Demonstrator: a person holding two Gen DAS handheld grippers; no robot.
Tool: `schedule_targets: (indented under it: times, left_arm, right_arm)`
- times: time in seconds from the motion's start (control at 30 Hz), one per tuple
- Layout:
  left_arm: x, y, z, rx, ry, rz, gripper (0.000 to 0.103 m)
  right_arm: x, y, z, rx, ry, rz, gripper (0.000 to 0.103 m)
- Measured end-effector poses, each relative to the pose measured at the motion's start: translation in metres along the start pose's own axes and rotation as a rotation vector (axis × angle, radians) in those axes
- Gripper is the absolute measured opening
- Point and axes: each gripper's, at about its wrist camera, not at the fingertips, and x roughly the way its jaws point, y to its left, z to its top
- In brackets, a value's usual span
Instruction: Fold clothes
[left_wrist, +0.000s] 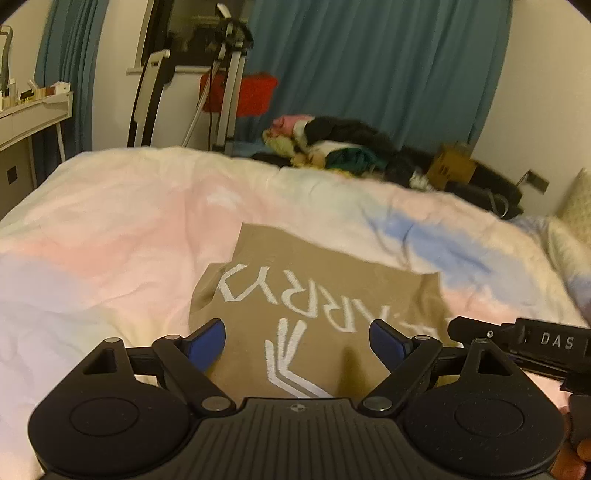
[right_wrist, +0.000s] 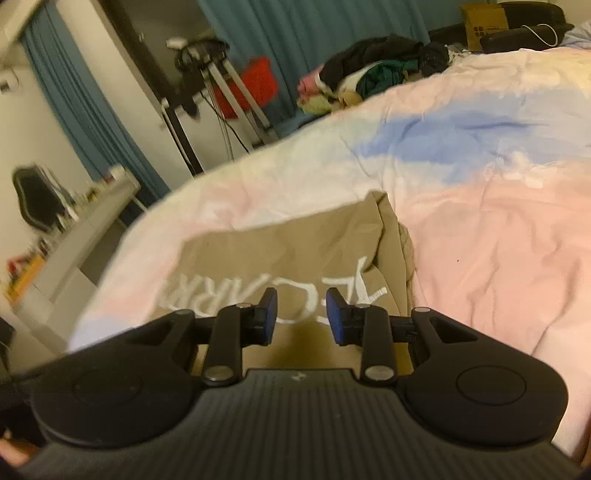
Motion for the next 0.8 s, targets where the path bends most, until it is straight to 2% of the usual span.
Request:
schedule_targets:
  times: [0.03, 0.07, 0.1, 0.13, 0.3, 0.4, 0.5, 0.6, 0.7, 0.8]
  left_arm:
    - [-0.005, 0.002, -0.001, -0.012, -0.004, -0.006, 0.088]
    - [-0.010, 0.003, -0.002, -0.025, -0.008, -0.012, 0.088]
    - [-0.015, 0.005, -0.002, -0.037, -0.013, -0.019, 0.089]
    - [-0.017, 0.007, -0.003, -0.057, -0.012, -0.026, 0.089]
    - [-0.021, 0.023, 0.000, -0.184, -0.007, -0.058, 0.095]
    - [-0.018, 0.031, 0.001, -0.261, 0.004, -0.087, 0.097]
    - [-0.012, 0.039, -0.001, -0.344, 0.030, -0.152, 0.097]
    - [-0.003, 0.044, -0.004, -0.428, 0.075, -0.249, 0.099]
    - [0.007, 0.049, -0.006, -0.512, 0.120, -0.345, 0.100]
    - [0.022, 0.049, -0.012, -0.574, 0.185, -0.460, 0.102]
  right_arm:
    - [-0.006, -0.002, 0.000, 0.033, -0.003, 0.016, 0.044]
    - [-0.010, -0.006, 0.000, 0.078, -0.001, 0.043, 0.061]
    - [-0.013, -0.010, -0.001, 0.130, 0.008, 0.079, 0.071]
    - [-0.014, -0.015, -0.002, 0.187, 0.021, 0.120, 0.073]
    - [-0.007, -0.030, -0.020, 0.438, 0.173, 0.299, 0.074]
    - [0.002, -0.031, -0.034, 0.513, 0.249, 0.327, 0.073]
    - [0.017, -0.033, -0.046, 0.575, 0.308, 0.329, 0.074]
    - [0.030, -0.046, -0.053, 0.642, 0.294, 0.254, 0.073]
    - [0.036, -0.066, -0.062, 0.788, 0.235, 0.229, 0.072]
    - [0.034, -0.072, -0.062, 0.833, 0.167, 0.197, 0.072]
